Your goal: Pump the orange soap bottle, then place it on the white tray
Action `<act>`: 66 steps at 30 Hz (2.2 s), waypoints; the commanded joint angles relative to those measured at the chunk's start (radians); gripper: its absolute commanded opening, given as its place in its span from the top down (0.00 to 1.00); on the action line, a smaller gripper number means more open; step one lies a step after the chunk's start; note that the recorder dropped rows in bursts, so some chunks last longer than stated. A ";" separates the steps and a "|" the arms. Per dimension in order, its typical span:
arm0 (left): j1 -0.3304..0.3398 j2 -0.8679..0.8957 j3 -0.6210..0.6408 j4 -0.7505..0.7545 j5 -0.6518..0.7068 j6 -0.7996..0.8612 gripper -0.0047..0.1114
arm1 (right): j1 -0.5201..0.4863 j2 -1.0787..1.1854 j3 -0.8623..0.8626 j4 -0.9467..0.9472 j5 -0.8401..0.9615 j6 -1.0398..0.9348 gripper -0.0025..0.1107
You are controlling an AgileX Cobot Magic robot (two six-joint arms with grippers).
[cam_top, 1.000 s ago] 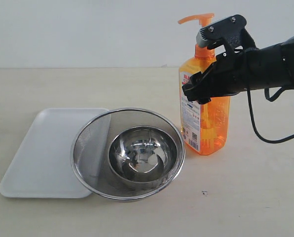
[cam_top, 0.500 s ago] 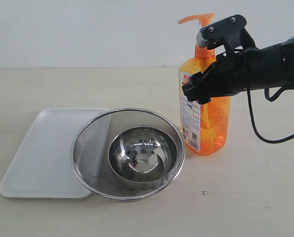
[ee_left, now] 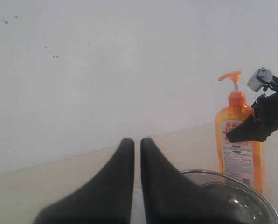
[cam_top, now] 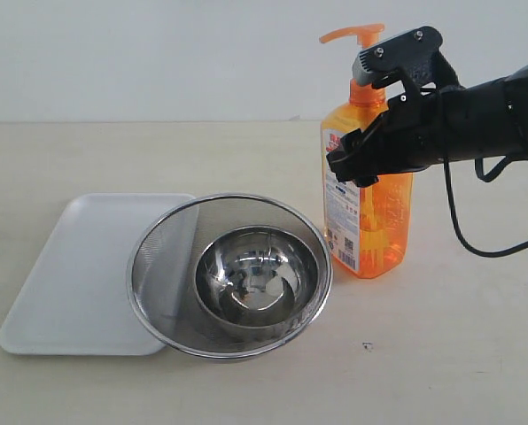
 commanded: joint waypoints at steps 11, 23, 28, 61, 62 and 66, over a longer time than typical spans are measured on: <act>0.017 -0.033 0.063 0.184 0.153 -0.346 0.92 | 0.000 -0.010 -0.003 -0.006 0.007 -0.024 0.98; 0.017 -0.033 0.071 0.109 0.264 -0.394 0.92 | 0.000 -0.010 -0.003 -0.006 0.007 -0.040 0.98; 0.017 -0.033 0.079 0.129 0.273 -0.419 0.92 | 0.000 -0.010 -0.003 -0.004 0.007 -0.040 0.98; 0.017 -0.033 0.079 0.129 0.255 -0.419 0.92 | 0.000 -0.075 -0.024 -0.015 -0.032 -0.069 0.98; 0.017 -0.033 0.079 0.129 0.255 -0.419 0.92 | 0.000 -0.079 -0.024 -0.015 -0.032 -0.069 0.98; 0.017 -0.033 0.079 0.129 0.255 -0.419 0.92 | 0.000 -0.083 -0.024 -0.017 -0.032 -0.069 0.98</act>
